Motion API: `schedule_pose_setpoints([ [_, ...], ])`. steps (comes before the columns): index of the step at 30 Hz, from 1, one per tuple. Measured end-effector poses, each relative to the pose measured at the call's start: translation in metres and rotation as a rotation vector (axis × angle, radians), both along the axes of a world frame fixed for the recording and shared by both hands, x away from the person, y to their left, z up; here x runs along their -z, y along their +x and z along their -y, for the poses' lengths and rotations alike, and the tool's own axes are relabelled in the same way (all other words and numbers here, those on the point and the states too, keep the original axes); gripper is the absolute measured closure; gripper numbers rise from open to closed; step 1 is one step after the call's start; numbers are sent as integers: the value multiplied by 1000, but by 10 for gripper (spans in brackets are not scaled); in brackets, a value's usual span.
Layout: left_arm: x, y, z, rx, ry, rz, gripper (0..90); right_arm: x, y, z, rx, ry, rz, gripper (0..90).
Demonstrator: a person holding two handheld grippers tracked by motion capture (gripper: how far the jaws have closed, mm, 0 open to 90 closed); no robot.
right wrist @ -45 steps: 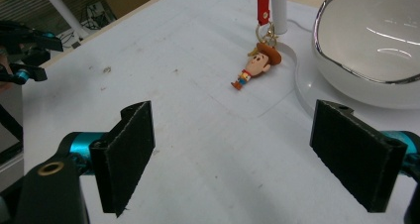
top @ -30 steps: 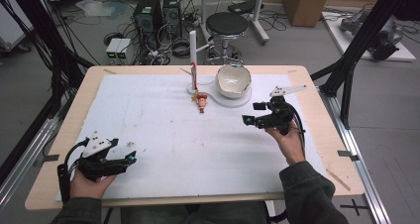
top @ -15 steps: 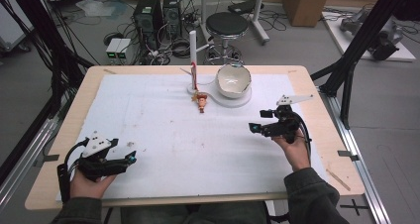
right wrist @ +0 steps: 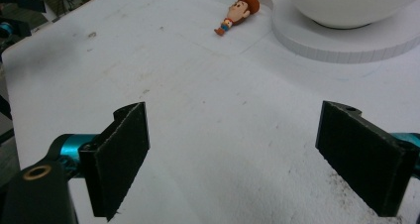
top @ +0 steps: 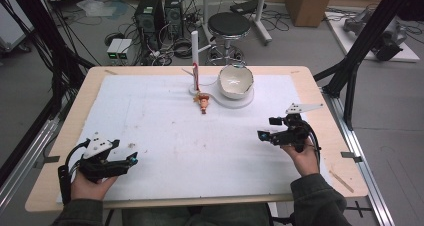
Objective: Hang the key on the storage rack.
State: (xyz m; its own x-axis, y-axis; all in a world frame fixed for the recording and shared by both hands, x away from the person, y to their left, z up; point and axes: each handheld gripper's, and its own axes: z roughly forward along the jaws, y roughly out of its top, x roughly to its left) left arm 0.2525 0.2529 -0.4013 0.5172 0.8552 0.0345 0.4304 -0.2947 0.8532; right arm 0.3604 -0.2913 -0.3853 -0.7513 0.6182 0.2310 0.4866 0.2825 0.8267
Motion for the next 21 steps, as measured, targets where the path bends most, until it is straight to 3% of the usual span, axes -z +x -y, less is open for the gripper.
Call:
schedule_pose_setpoints([
  [7,0,0,0,2,-2,-2,248,4,-9,6,14,-11,-15,119],
  [21,0,-1,0,11,-9,-6,249,12,-22,20,41,-22,-3,116],
])
